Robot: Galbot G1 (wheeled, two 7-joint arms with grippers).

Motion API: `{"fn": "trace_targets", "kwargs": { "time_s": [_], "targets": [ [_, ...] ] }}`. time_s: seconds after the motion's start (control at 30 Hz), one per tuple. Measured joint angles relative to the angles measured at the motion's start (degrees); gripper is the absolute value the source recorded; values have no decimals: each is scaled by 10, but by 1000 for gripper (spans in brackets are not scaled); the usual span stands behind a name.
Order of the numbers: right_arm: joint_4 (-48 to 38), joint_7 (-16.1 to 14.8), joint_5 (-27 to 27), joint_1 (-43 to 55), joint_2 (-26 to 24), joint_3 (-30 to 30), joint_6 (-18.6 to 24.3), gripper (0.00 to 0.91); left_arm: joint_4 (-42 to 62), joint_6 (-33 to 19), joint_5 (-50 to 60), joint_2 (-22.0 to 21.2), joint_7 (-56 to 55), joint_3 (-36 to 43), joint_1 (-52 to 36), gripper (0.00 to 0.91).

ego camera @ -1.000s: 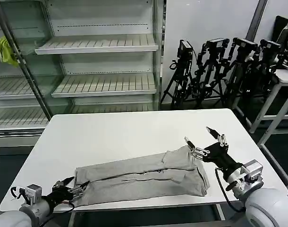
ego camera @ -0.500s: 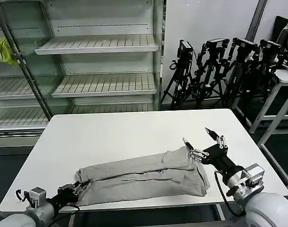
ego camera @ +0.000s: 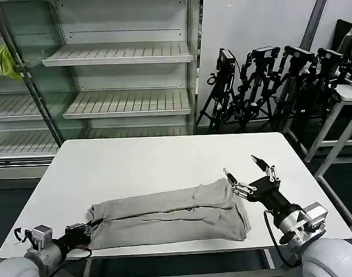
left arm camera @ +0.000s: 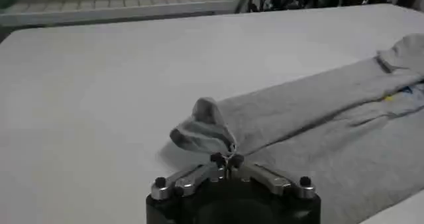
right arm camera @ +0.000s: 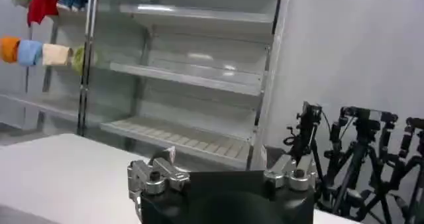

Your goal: Fold and organize the clothes.

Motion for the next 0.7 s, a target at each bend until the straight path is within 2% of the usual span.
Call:
{"fn": "trace_targets", "kwargs": {
  "time_s": [0.7],
  "targets": [
    [-42,-4,1,60,18,-56,6,907,70,0,-9,115,7,-168,37,50]
  ]
}}
